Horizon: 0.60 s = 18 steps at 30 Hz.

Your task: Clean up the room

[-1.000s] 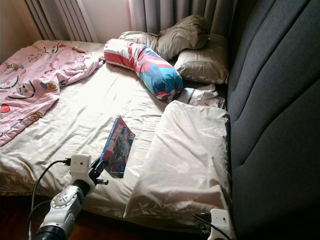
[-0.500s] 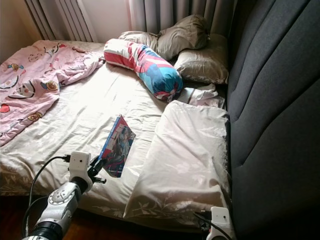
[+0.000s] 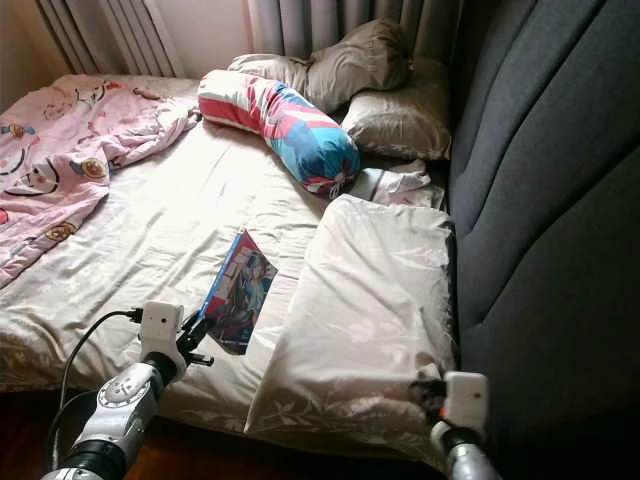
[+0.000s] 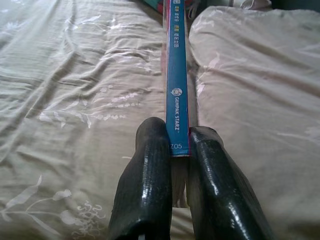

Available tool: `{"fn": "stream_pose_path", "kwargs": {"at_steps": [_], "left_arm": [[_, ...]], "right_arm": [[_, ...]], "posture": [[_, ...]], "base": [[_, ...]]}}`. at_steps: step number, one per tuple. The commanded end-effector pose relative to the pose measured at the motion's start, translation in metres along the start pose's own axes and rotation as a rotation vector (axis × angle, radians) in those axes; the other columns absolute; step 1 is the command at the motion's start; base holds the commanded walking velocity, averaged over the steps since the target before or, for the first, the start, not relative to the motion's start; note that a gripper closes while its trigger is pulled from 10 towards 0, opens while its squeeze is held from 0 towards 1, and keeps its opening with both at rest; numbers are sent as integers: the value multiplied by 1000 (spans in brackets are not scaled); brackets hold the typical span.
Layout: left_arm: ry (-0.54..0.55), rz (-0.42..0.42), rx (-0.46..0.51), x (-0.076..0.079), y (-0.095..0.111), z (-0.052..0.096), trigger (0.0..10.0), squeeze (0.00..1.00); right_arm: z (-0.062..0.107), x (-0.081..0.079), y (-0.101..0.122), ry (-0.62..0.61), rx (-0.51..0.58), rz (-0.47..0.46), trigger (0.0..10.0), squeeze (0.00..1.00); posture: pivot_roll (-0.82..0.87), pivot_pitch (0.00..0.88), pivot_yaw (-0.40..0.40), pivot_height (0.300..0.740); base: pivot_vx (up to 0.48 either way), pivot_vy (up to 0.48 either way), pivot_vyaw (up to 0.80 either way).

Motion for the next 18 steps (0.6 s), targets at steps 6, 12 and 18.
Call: {"fn": "stream_pose_path", "kwargs": {"at_steps": [6, 12, 18], "left_arm": [[-18, -38, 45, 0, 14, -6, 10000, 0], [-17, -34, 55, 1, 18, -8, 10000, 0], [-18, -32, 50, 2, 17, -9, 10000, 0]], "right_arm": [[-9, -13, 31, 44, 132, -26, 10000, 0], [-17, -19, 48, 69, 170, -17, 10000, 0], [-18, -20, 50, 85, 162, 3, 10000, 0]], "posture": [[-113, 102, 45, 740], [-110, 118, 43, 740], [-116, 136, 44, 730]], "base": [[0, 0, 0], [0, 0, 0], [0, 0, 0]]}}
Point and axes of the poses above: a point about 5 cm out from each wrist's last joint towards the gripper, its own z axis pointing back from the gripper into the wrist, its own y axis along the axis of the wrist's last joint, x = y × z, the point moved 4 cm from there along -z, pointing out of the wrist towards the gripper, and after that the axes turned 3 degrees about z, right-handed, at the moved point
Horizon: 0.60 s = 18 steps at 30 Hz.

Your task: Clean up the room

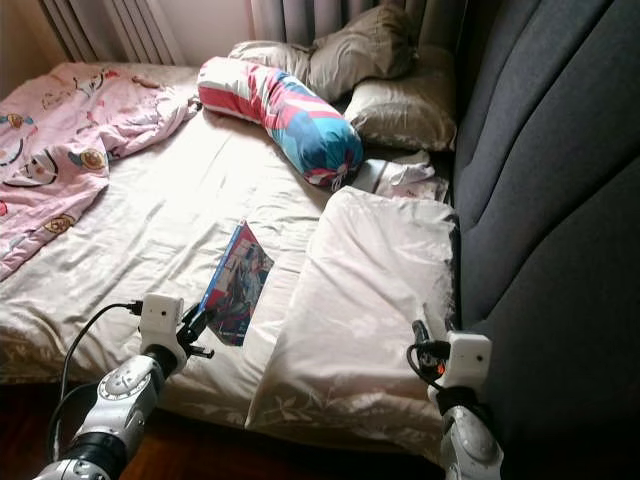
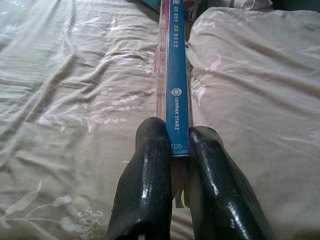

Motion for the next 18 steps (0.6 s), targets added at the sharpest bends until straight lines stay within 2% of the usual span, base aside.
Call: {"fn": "stream_pose_path", "kwargs": {"at_steps": [1, 7, 11, 18], "left_arm": [[-11, -23, 20, 1, 6, -2, 10000, 0], [-20, -24, 21, 3, 8, -5, 10000, 0], [-18, -28, 26, 2, 12, -8, 10000, 0], [-22, -31, 28, 4, 14, -10, 10000, 0]], "right_arm": [[1, 0, 2, 2, 4, 0, 10000, 0], [0, 0, 15, 13, 37, 10, 10000, 0], [-2, -3, 25, 26, 73, 13, 10000, 0], [-6, -6, 27, 38, 39, 19, 10000, 0]], "posture": [[-119, 143, 43, 725], [-122, 168, 39, 690], [-124, 184, 37, 690], [-126, 196, 36, 690]], "base": [[0, 0, 0], [0, 0, 0], [0, 0, 0], [0, 0, 0]]}}
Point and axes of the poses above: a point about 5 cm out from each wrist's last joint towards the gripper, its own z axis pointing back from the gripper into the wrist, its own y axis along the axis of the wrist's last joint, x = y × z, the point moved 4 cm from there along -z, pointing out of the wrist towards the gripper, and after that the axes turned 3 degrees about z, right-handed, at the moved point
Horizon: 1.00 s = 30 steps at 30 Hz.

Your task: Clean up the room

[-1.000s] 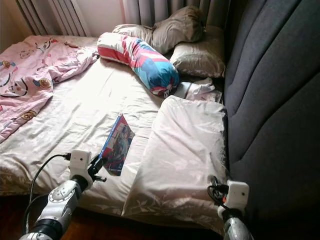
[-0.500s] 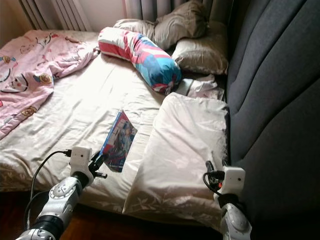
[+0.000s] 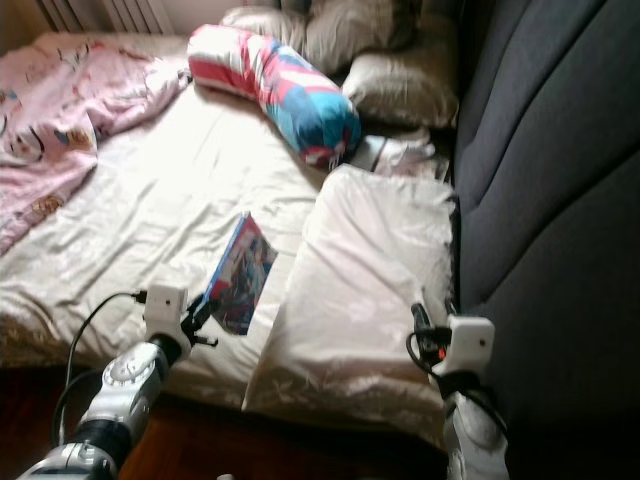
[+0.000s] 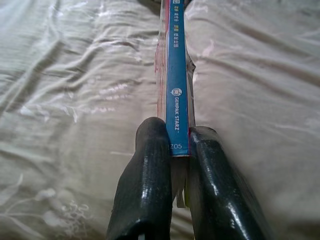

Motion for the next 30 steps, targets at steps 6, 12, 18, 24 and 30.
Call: {"fn": "stream_pose_path", "kwargs": {"at_steps": [6, 12, 18, 24, 30], "left_arm": [[-7, -27, 14, 0, 4, -2, 10000, 0], [13, -28, 23, -4, 9, -5, 10000, 0], [111, 19, 71, -18, 26, -11, 10000, 0], [132, 35, 86, -21, 31, -13, 10000, 0], [166, 51, 94, -27, 36, -15, 10000, 0]], "right_arm": [[1, -3, 10, 7, 33, -12, 10000, 0], [4, -5, 14, 22, 39, -4, 10000, 0], [6, -6, 21, 38, 44, 1, 10000, 0], [4, -9, 26, 53, 32, 5, 10000, 0], [6, -12, 36, 71, 68, 6, 10000, 0]], "posture": [[-130, 198, 36, 655], [-132, 219, 26, 655], [-136, 256, 10, 655], [-144, 279, -4, 651], [-145, 292, -10, 646]], "base": [[0, 0, 0], [0, 0, 0], [0, 0, 0], [0, 0, 0], [0, 0, 0]]}}
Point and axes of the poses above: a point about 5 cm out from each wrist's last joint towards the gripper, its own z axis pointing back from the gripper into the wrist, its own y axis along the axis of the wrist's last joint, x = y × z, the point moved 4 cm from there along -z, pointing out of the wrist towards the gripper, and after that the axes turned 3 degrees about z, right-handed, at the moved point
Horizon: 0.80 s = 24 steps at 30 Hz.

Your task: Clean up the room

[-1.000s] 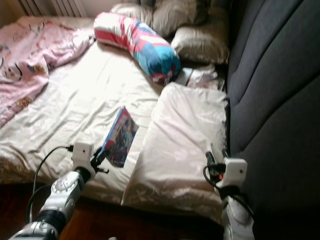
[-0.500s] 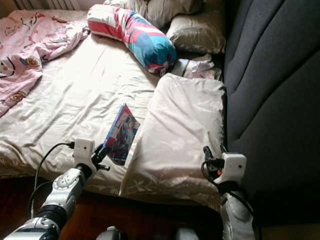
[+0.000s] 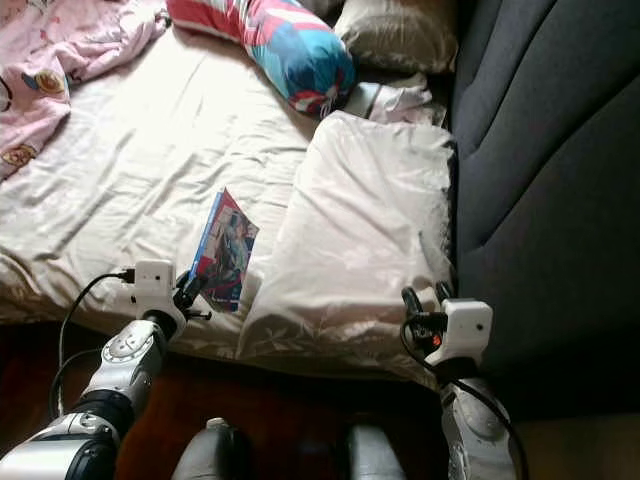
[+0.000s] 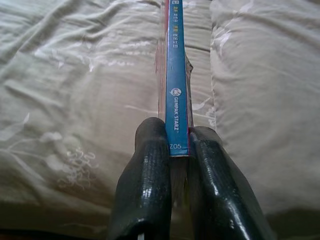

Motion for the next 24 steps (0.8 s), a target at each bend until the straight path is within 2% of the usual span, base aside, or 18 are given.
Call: {"fn": "stream_pose_path", "kwargs": {"at_steps": [1, 10, 19, 24], "left_arm": [[27, 11, 47, -8, 10, 0, 10000, 0], [-9, 22, 56, -4, 17, -5, 10000, 0], [-75, 51, 122, 8, 47, -18, 10000, 0], [-110, 86, 133, 10, 55, -21, 10000, 0]], "right_arm": [[6, 0, -4, 0, -22, -10, 10000, 0], [11, -3, 4, 14, -18, -10, 10000, 0], [18, -7, 25, 33, 21, -5, 10000, 0], [25, -4, 33, 38, 19, 5, 10000, 0]], "posture": [[-144, 294, -11, 646], [-156, 321, -14, 646], [-192, 372, -32, 646], [-221, 402, -47, 646]], "base": [[0, 0, 0], [0, 0, 0], [0, 0, 0], [0, 0, 0]]}}
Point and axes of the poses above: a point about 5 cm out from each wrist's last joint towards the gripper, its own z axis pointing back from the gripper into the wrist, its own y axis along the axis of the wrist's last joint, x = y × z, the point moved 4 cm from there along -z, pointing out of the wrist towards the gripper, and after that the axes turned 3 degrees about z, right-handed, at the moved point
